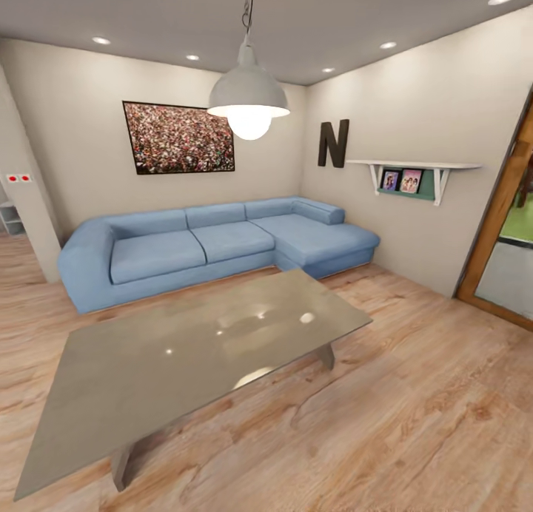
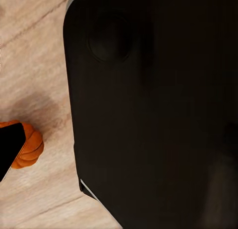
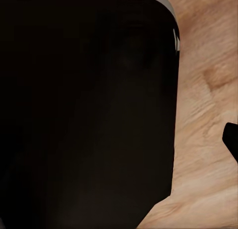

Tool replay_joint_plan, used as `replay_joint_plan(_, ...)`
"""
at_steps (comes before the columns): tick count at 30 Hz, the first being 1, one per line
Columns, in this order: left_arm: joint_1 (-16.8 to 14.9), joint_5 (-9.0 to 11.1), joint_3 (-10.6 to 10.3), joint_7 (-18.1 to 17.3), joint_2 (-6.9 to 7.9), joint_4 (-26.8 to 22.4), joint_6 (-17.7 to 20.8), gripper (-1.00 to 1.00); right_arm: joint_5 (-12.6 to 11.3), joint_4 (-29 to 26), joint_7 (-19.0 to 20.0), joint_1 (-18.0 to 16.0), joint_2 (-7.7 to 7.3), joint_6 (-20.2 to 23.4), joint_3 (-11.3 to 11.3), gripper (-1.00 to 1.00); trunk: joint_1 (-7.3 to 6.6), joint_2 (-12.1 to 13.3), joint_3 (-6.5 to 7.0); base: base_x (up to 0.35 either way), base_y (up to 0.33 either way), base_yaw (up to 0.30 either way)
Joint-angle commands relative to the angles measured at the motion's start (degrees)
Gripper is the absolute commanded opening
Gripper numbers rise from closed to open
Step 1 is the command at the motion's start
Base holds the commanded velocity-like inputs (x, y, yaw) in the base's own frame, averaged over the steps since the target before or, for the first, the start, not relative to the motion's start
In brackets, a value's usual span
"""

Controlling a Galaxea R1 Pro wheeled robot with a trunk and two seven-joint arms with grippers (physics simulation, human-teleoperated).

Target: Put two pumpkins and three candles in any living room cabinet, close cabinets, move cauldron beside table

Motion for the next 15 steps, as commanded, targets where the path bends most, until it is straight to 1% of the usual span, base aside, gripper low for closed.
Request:
replay_joint_plan(1, 0.04, -0.06, -0.07, -0.02, 0.02, -0.12, -0.04, 1.0, -0.51, 0.02, 0.06, -0.04, 0.01, -0.1, -0.02, 1.0, 0.0, -0.02, -0.05, -0.005, 0.0, -0.291)
replay_joint_plan(4, 0.04, -0.08, -0.08, -0.02, 0.04, -0.12, -0.04, 1.0, -0.92, 0.0, 0.06, -0.04, 0.01, -0.1, -0.02, 1.0, 0.0, -0.02, -0.05, -0.045, 0.0, -0.291)
replay_joint_plan(9, 0.04, -0.14, -0.08, -0.02, 0.1, -0.12, -0.04, 1.0, -1.06, -0.01, 0.06, -0.04, 0.01, -0.1, -0.02, 1.0, 0.0, -0.02, -0.05, -0.104, 0.0, -0.292)
replay_joint_plan(15, 0.04, -0.15, -0.08, -0.02, 0.11, -0.12, -0.04, 1.0, -1.07, 0.0, 0.06, -0.04, 0.01, -0.1, -0.02, 1.0, 0.0, -0.02, -0.05, -0.025, 0.0, -0.292)
